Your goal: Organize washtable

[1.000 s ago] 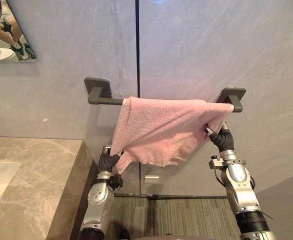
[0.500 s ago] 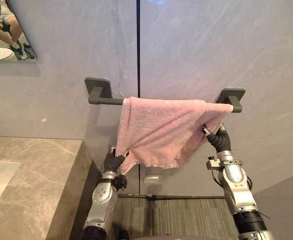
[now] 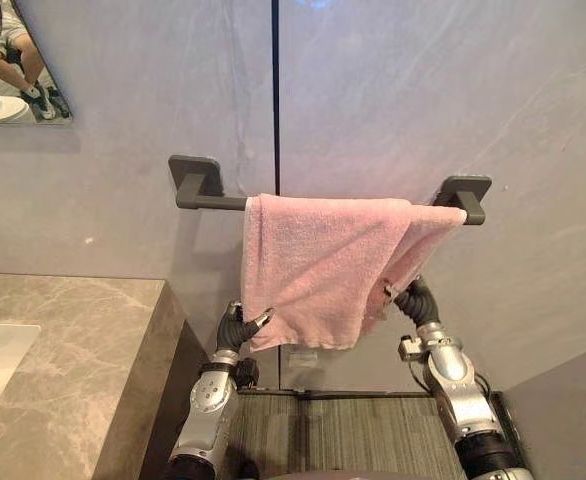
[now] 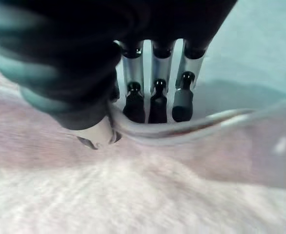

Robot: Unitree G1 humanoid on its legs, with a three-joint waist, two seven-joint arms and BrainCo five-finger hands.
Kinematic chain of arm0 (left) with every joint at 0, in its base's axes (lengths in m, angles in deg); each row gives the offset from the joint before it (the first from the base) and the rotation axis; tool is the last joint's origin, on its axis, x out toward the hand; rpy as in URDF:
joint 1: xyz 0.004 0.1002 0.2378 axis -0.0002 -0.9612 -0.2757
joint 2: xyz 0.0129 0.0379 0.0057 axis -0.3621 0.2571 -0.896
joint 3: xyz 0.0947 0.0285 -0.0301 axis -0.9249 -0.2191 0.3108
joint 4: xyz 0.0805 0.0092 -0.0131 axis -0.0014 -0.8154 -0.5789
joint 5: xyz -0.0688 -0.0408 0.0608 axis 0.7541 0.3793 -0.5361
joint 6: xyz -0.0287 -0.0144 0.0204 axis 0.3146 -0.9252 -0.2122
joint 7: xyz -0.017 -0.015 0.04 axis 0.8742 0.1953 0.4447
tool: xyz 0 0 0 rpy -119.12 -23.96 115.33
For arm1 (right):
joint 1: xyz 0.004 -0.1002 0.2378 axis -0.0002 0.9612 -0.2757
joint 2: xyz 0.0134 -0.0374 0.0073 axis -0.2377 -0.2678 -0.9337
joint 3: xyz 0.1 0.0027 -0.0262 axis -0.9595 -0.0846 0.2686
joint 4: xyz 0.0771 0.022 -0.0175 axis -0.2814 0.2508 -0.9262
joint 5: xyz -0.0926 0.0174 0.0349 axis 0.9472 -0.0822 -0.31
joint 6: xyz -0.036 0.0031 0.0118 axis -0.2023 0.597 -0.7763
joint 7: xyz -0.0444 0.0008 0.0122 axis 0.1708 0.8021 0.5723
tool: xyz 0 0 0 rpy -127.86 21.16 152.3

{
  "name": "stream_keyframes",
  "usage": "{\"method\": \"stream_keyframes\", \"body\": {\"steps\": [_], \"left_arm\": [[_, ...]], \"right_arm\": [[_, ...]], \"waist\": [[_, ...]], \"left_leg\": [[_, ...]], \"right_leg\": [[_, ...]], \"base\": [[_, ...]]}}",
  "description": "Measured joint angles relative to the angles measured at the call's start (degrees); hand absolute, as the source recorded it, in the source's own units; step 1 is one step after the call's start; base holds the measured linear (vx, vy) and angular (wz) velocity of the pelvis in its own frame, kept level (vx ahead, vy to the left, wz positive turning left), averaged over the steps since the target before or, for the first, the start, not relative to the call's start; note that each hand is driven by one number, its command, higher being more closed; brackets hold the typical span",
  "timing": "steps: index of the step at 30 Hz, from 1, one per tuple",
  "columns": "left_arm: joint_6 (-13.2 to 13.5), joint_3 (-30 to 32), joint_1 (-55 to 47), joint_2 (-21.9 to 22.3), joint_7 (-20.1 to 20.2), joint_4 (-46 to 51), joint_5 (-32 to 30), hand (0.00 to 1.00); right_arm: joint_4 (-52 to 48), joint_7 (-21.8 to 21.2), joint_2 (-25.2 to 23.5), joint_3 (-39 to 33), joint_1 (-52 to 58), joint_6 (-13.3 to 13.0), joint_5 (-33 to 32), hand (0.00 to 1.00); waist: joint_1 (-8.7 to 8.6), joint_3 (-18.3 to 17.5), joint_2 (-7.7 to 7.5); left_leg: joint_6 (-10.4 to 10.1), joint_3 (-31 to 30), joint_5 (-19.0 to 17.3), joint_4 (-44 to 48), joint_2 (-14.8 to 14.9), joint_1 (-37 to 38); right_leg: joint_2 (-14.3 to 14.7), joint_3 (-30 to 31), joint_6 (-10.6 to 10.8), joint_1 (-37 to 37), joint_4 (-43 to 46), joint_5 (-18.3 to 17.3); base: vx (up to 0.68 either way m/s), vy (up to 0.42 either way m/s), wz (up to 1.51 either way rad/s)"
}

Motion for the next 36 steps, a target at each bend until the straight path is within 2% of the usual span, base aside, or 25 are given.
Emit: {"method": "stream_keyframes", "body": {"steps": [2, 3, 7, 14, 18, 24, 28, 36], "left_arm": [[-0.54, 0.09, -0.12, 0.0, -0.13, -0.5, 0.01, 0.0], [-1.84, 0.14, -0.92, -0.24, -0.21, -2.09, 0.01, 0.0], [-4.38, 0.18, -4.35, -0.69, -0.7, -4.71, 0.08, 0.0], [-4.48, 1.3, -6.96, -0.92, -1.33, -4.68, 1.27, 0.0], [-4.49, 3.88, -8.39, -0.84, -1.54, -4.01, 1.3, 0.0], [-4.31, 11.41, -11.86, -0.6, -3.32, 7.95, 1.41, 0.0], [-2.97, 15.0, -13.44, -0.34, -4.22, 16.72, 2.46, 0.0], [-0.81, 16.54, -14.99, 0.87, -5.25, 33.5, 2.31, 0.0]], "right_arm": [[0.0, -0.04, -0.09, 0.3, 0.5, 0.07, 0.0, 0.0], [0.0, -0.05, -0.37, 0.46, 0.87, 0.14, 0.0, 0.0], [0.05, -0.02, -1.2, 0.39, 2.01, 0.18, 0.0, 0.0], [1.29, 0.23, -4.03, -0.37, 6.11, 0.8, -0.05, 0.0], [1.29, 0.68, -5.71, -4.57, 9.41, 1.2, -0.93, 0.0], [0.32, 3.33, -6.1, -13.86, 13.09, 1.27, -2.33, 0.0], [-8.88, 5.49, -6.15, -19.65, 16.01, 1.23, -2.22, 0.0], [-27.44, 7.93, -6.1, -27.63, 16.46, 0.84, 0.94, 0.0]], "waist": [[0.0, 0.08, 0.11], [-0.06, 0.17, 0.21], [-0.09, 0.43, 0.24], [0.09, 0.68, 0.63], [0.0, 0.85, 0.91], [-0.02, 1.1, 1.3], [-0.07, 1.34, 1.84], [-0.15, 1.29, 1.72]], "left_leg": [[-0.03, -0.01, -0.06, 0.0, 0.0, 0.0], [-0.05, -0.02, -0.1, 0.01, 0.02, 0.0], [-0.06, -0.33, -0.11, 0.01, 0.03, 0.09], [-0.06, -0.46, -0.09, 0.0, 0.03, 0.71], [-0.07, -0.52, -0.1, 0.01, 0.1, 0.71], [-0.07, -1.04, -0.1, 0.01, 0.0, 1.23], [-0.04, -1.0, -0.12, 0.01, 0.0, 1.78], [0.48, -0.93, -0.49, 0.03, -0.66, 2.84]], "right_leg": [[0.01, -0.02, -0.19, 0.02, 0.0, 0.12], [0.08, -0.06, -0.35, 0.32, -0.06, 0.22], [0.34, -0.5, -0.37, 0.65, -0.21, 0.24], [0.28, -0.62, -0.41, 0.95, -0.12, 0.26], [0.06, -0.73, -0.4, 0.99, -0.1, 0.26], [-0.07, -1.26, -0.34, 1.89, 0.01, 0.1], [-0.41, -1.28, 0.3, 2.6, 0.09, -0.33], [-1.09, -1.28, 0.35, 3.36, 0.54, -0.57]], "base": [[0.0, 0.0, 0.0], [0.0, 0.0, 0.0], [0.0, 0.0, 0.04], [0.0, 0.0, 0.01], [0.0, 0.0, 0.0], [-0.01, -0.004, 0.04], [0.0, 0.0, 0.0], [0.0, 0.0, 0.0]]}}
